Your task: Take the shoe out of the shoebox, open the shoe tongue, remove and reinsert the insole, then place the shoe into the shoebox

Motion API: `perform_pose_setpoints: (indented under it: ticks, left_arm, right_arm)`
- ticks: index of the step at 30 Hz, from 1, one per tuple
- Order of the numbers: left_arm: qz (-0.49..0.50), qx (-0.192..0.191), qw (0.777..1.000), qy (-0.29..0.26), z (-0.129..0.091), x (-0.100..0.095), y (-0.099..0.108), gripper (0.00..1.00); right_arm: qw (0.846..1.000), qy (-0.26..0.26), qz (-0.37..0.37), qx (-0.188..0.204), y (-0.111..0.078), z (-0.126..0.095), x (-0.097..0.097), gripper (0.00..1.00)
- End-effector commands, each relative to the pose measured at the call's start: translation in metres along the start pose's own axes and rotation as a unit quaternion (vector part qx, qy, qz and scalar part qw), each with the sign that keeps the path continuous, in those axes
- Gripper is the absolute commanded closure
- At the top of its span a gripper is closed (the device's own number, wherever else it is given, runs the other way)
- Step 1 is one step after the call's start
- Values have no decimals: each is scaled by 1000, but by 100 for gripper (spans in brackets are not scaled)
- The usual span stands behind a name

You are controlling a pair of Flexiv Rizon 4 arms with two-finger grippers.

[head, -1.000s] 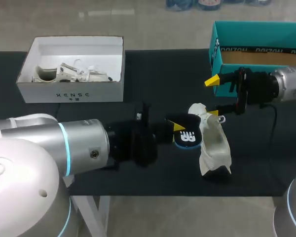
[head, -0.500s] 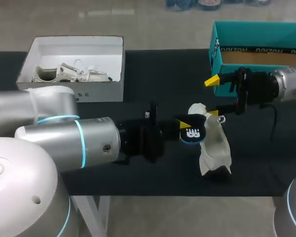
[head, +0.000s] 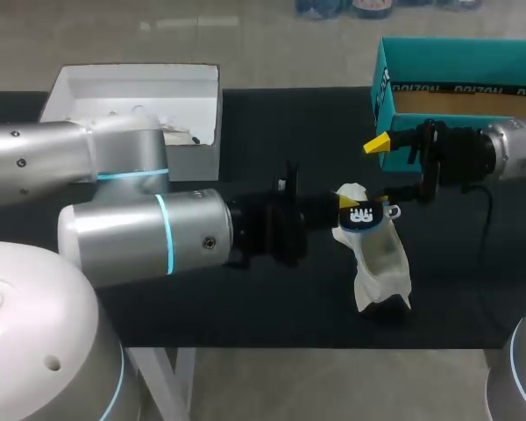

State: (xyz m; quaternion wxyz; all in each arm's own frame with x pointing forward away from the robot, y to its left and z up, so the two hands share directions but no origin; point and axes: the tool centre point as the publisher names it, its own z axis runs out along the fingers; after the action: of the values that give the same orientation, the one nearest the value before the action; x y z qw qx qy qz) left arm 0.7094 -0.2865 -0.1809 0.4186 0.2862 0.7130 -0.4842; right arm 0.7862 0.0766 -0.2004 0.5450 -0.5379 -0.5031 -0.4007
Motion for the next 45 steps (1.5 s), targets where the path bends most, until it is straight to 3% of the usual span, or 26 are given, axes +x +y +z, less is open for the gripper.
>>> perform_pose_setpoints:
  ticks: [1,9,13,23,35,44,45]
  left_arm:
    - [5,-22,1000,-3,-18,-3,-5,100]
    - [16,-38,999,-19,-48,-18,-11,100]
    - [40,-46,998,-15,-50,-24,-14,100]
    - [67,-35,997,2,-22,-27,-11,100]
    - [66,-12,998,14,14,-12,-3,100]
    - [68,-10,997,18,18,-12,-1,100]
    - [68,-10,997,18,19,-12,-1,100]
  right_arm:
    - [1000,-1,0,-2,-1,1,0,0]
    - [1000,-1,0,-2,-1,1,0,0]
    - [1000,-1,0,-2,-1,1,0,0]
    - [1000,-1,0,-2,-1,1,0,0]
    - [1000,-1,0,-2,-1,1,0,0]
    - [1000,-1,0,-2,-1,1,0,0]
    - [1000,-1,0,-2,-1,1,0,51]
